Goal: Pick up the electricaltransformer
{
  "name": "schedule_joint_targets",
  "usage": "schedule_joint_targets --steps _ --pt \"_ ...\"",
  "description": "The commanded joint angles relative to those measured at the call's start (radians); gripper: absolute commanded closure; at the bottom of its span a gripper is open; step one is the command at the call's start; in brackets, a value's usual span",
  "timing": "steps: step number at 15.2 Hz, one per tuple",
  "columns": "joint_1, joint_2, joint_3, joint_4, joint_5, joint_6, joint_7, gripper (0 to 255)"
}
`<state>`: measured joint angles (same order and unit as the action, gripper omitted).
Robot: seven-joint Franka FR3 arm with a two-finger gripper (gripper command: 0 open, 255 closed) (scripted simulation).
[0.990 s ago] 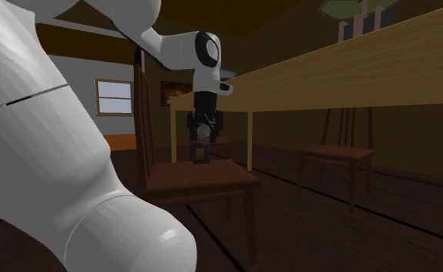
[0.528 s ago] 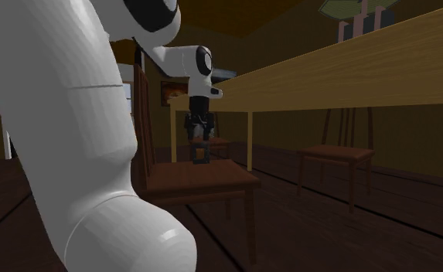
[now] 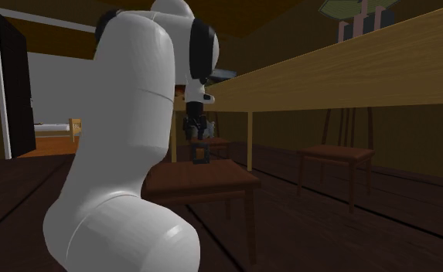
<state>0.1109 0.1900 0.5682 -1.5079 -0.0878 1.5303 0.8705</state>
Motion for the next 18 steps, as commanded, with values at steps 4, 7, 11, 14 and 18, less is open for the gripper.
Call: schedule_joint_targets --steps 4,7,11,14,18 --pt "0.119 0.246 0.001 0.305 -0.129 -0.109 0.118 0" --pt "0.09 0.24 0.025 0.248 -0.133 -0.064 0.124 0" --pt "0.059 0.234 0.047 0.17 -0.138 0.002 0.131 0" --pt "0.058 0.229 0.048 0.169 -0.136 -0.001 0.132 255" --pt "0.059 0.23 0.048 0.169 -0.137 0.0 0.133 255"
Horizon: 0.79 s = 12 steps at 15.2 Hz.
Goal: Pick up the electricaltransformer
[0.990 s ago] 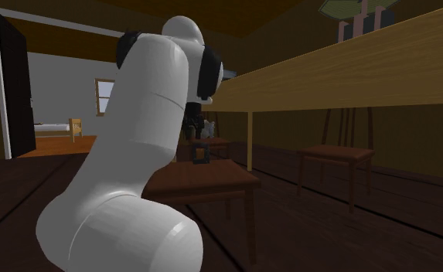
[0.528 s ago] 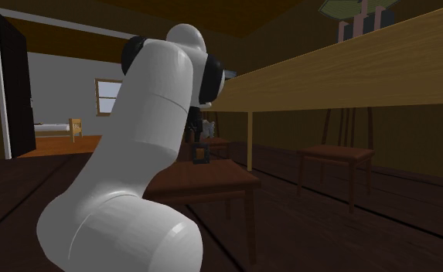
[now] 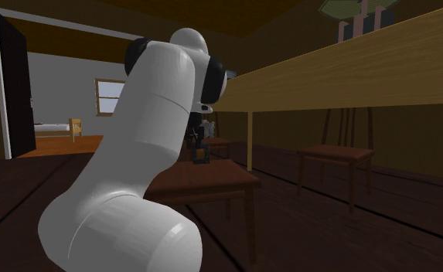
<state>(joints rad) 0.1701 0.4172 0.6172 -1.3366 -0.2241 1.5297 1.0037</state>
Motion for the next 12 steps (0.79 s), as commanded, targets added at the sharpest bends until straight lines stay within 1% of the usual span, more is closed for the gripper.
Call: schedule_joint_targets --steps 1,5,12 --pt "0.0 0.003 -0.001 -0.002 0.0 0.0 -0.001 255" --pt "0.0 0.007 -0.002 -0.002 -0.002 0.003 -0.002 255" --pt "0.026 0.026 -0.001 0.123 -0.011 -0.102 -0.004 255"
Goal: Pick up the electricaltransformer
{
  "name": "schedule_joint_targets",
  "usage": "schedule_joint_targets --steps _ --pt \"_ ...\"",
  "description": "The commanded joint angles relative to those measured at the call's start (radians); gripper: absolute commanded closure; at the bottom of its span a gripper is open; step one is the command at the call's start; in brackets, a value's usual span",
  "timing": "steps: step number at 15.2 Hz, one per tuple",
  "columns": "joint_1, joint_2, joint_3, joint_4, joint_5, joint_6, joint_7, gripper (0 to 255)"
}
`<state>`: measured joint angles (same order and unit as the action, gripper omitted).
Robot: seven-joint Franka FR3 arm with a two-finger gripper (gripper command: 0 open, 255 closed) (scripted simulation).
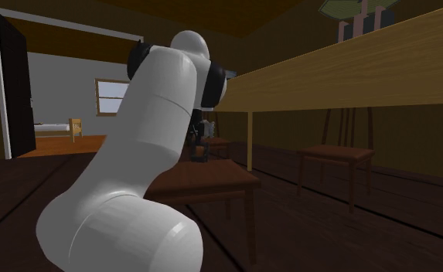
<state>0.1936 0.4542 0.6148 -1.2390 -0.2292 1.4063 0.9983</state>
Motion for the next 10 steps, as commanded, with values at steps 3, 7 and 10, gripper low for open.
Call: schedule_joint_targets --steps 3,7,10 --pt "0.017 0.004 0.002 0.09 -0.015 -0.029 0.002 255" --pt "0.041 0.033 0.006 0.19 -0.033 -0.101 0.003 255" --pt "0.055 0.042 -0.001 0.223 -0.036 -0.123 0.001 255"
